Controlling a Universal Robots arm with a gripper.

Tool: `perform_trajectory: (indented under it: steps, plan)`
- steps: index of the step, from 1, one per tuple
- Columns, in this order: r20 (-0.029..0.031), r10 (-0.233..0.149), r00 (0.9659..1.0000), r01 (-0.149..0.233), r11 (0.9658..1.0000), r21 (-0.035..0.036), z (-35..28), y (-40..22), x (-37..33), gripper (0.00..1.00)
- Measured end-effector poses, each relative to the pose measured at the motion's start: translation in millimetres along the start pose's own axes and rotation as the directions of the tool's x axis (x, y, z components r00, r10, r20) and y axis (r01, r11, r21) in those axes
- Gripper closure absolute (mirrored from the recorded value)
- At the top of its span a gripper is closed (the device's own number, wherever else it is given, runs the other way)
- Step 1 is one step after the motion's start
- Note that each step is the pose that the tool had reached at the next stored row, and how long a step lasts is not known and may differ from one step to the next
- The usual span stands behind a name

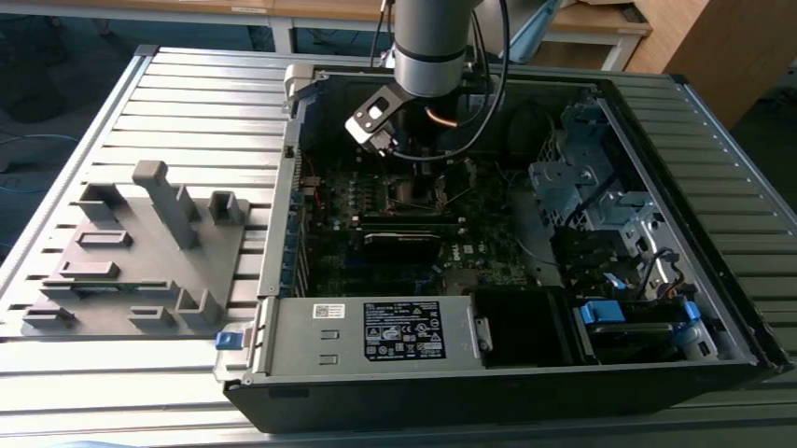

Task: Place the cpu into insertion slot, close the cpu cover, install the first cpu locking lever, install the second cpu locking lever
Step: 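Place the cpu into insertion slot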

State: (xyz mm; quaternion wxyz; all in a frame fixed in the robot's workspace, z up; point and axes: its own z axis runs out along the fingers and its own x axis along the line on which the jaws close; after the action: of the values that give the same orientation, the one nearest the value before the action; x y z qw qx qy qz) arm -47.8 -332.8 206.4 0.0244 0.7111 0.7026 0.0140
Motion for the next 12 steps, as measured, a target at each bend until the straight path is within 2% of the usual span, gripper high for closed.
perform_trajectory:
  steps: [1, 4, 5, 6, 12]
  plan:
    - [0.0, 0.0, 1.0, 0.0, 1.0, 0.0, -0.1, 0.0, 0.0, 0.65]
    - [0.0, 0.0, 1.0, 0.0, 1.0, 0.0, -0.3, 0.0, 0.0, 0.77]
    - [0.0, 0.0, 1.0, 0.0, 1.0, 0.0, -0.3, 0.0, 0.0, 0.77]
    - [0.0, 0.0, 1.0, 0.0, 1.0, 0.0, -0.4, 0.0, 0.0, 0.89]
    - [0.0, 0.0, 1.0, 0.0, 1.0, 0.0, -0.8, 0.0, 0.0, 0.89]
